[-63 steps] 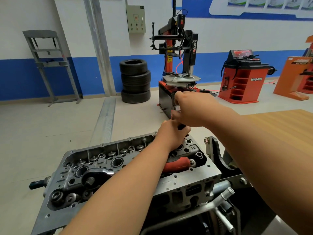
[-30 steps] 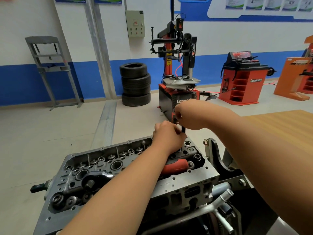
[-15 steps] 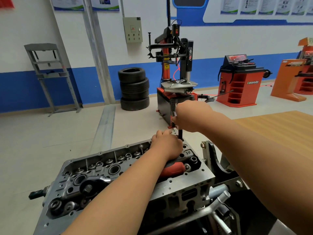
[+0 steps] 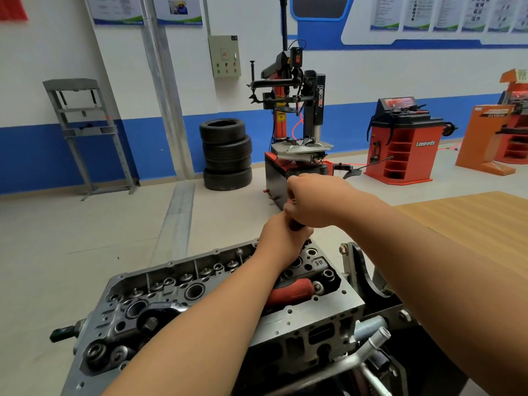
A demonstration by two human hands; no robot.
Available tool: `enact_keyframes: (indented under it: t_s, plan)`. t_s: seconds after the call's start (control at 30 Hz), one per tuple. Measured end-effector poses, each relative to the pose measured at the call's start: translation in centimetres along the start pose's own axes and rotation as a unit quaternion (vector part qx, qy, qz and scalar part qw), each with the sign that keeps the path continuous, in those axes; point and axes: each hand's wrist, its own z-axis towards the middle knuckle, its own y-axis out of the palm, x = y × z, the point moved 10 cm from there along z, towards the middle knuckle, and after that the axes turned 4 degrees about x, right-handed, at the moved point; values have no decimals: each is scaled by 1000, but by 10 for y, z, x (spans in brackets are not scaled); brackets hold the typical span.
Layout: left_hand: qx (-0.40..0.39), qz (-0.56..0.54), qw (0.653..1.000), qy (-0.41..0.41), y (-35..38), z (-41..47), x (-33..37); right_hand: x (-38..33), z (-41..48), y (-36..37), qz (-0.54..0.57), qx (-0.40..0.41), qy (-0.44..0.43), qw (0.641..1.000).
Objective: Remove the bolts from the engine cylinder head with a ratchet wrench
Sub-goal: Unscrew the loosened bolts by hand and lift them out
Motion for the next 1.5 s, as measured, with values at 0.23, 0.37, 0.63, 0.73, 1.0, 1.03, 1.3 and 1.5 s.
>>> enact_keyframes:
  t_s: [0.23, 0.37, 0.63, 0.73, 1.0, 1.03, 1.3, 1.5]
  plan:
    - [17, -52, 998, -18, -3, 3, -4, 10, 1, -1, -87, 13, 42, 995]
    - [13, -76, 997, 5, -2, 0, 0, 11, 1, 3, -48, -17, 36, 998]
    - [-20, -13, 1000, 0, 3, 0, -1, -8, -4, -3, 44, -13, -31, 998]
    - [3, -22, 1000, -8, -1, 4, -2, 4, -2, -6, -16, 26, 23, 999]
    - [-4, -58, 998, 5, -2, -1, -7, 5, 1, 10, -48, -38, 24, 998]
    - [-9, -64, 998, 8, -3, -3, -8, 1, 0, 14, -18, -60, -4, 998]
    - [-49, -37, 998, 10, 3, -3, -9, 7, 1, 1, 51, 13, 32, 998]
    - [-46, -34, 998, -11, 2, -3, -12, 10, -2, 4, -82, -12, 74, 994]
